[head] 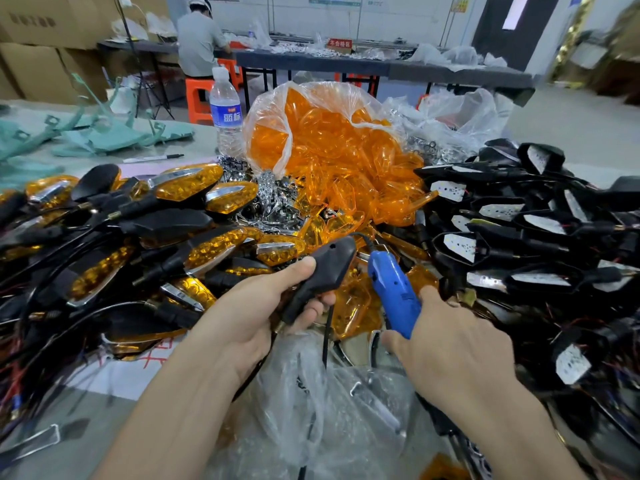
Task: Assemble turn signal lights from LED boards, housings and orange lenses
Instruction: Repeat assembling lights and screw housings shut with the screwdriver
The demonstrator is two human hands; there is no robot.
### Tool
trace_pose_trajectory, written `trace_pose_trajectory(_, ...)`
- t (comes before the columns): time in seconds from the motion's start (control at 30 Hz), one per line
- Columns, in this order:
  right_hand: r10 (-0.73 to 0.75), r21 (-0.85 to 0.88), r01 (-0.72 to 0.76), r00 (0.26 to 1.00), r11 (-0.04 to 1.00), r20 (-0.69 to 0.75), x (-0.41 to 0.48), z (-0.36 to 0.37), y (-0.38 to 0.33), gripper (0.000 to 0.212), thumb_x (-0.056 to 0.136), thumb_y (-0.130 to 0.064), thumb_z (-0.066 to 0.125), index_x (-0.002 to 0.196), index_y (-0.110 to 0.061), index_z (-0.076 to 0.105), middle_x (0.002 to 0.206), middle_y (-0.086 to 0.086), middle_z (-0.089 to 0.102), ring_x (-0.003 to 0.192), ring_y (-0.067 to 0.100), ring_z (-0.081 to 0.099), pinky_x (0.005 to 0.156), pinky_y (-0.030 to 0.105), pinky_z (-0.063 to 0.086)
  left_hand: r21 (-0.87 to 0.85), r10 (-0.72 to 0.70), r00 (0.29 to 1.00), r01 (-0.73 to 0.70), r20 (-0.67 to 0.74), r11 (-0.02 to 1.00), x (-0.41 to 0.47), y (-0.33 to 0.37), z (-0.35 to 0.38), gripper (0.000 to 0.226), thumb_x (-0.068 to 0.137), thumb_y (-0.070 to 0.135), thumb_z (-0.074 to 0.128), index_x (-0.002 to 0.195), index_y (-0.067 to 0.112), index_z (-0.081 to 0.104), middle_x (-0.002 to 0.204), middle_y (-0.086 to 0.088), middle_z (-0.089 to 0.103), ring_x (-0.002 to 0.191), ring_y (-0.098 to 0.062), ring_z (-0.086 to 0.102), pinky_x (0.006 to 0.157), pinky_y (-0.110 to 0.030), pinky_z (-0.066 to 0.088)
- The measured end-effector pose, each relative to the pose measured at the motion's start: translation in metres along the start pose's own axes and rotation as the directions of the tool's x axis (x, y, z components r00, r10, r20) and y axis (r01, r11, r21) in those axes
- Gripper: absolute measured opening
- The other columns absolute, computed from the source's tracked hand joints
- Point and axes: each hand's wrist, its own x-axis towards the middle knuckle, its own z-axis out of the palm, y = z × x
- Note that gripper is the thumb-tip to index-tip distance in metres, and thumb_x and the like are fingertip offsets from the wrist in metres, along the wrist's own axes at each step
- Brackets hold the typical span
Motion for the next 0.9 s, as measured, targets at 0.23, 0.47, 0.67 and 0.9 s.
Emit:
trace_pose_trajectory(0.23, 0.075, 0.131, -0.081, 0.996, 0.988, 0.051, 0.009, -0.006, -0.004, 0.050, 0.078, -0.062, 0.070, 0.105, -0.026, 0.049, 0.082, -0.004, 0.056, 0.078, 0.023, 0.061, 0.068, 0.033, 0.045, -0.058, 0.053, 0.998, -0.050, 0.046, 0.997, 0.001, 0.005, -0.011, 0.047, 0.074, 0.039, 0.073, 0.096, -0.001, 0.082, 0.088, -0.020, 0.075, 0.055, -0.012, 0.066, 0.047, -0.018, 0.055)
trace_pose_trajectory(0.47, 0.050, 0.631, 0.094, 0.977, 0.770, -0.206, 0.027, -0.047, 0.020, 0.022, 0.083, -0.044, 0.070, 0.097, -0.035, 0.056, 0.079, -0.016, 0.061, 0.069, 0.008, 0.057, 0.064, 0.035, 0.040, -0.171, 0.113, 0.993, -0.108, 0.017, 0.979, 0.002, 0.009, -0.013, 0.056, 0.076, 0.039, 0.069, 0.119, 0.003, 0.068, 0.088, -0.018, 0.076, 0.053, -0.010, 0.065, 0.046, -0.016, 0.054)
trace_pose_trajectory(0.67, 0.037, 0.957, -0.035, 0.998, -0.289, 0.048, 0.043, -0.043, 0.008, 0.007, 0.099, -0.006, 0.055, 0.103, -0.011, 0.058, 0.077, 0.016, 0.070, 0.068, 0.029, 0.070, 0.073, 0.045, 0.060, -0.045, 0.187, 0.974, -0.194, -0.132, 0.980, 0.001, -0.002, -0.001, 0.027, 0.099, 0.026, 0.067, 0.097, 0.001, 0.076, 0.085, -0.018, 0.074, 0.054, -0.013, 0.064, 0.048, -0.019, 0.055)
trace_pose_trajectory(0.9, -0.265, 0.754, -0.224, 0.962, -0.617, 0.069, 0.046, -0.015, 0.015, 0.047, 0.076, 0.004, 0.063, 0.121, -0.009, 0.058, 0.095, 0.019, 0.070, 0.104, 0.042, 0.072, 0.087, 0.053, 0.062, 0.168, 0.281, 0.934, -0.248, -0.222, 0.954, 0.009, -0.012, -0.001, 0.022, 0.095, 0.021, 0.073, 0.106, 0.003, 0.078, 0.080, -0.017, 0.074, 0.057, -0.017, 0.067, 0.053, -0.023, 0.057)
